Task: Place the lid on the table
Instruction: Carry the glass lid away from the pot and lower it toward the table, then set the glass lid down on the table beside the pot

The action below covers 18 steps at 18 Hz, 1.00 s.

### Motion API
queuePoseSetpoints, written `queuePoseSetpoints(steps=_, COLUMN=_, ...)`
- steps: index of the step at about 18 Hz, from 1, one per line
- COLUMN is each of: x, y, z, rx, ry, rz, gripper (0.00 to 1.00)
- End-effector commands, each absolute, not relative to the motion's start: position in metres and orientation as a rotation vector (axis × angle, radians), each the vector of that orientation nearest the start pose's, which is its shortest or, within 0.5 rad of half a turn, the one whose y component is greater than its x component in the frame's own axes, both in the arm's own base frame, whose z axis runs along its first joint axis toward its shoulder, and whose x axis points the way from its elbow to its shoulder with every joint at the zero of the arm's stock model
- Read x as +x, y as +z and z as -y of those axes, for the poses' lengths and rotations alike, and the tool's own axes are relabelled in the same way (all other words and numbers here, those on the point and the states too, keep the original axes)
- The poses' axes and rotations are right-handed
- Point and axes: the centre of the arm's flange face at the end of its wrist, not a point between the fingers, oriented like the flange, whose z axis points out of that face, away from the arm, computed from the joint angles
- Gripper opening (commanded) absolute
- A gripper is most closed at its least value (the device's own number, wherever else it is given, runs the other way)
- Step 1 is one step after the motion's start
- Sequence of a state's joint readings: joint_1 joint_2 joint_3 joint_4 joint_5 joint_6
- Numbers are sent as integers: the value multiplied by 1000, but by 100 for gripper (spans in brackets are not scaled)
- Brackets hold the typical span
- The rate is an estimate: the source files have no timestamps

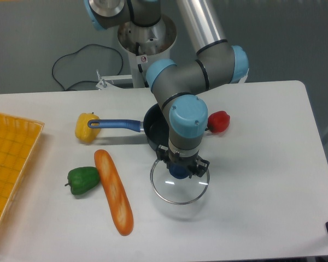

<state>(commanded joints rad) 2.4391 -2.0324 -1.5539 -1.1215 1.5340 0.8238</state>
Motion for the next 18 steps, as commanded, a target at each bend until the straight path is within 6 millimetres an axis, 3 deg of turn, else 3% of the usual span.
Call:
queuePoseSetpoints(steps=2, x=-400, y=265, z=-526, rx=-3116, ry=-44, rz=58, gripper=71)
queuePoseSetpoints(steps=18, x=-398, y=244, z=-533, rx=-3129, ry=-62, rz=22, gripper=71)
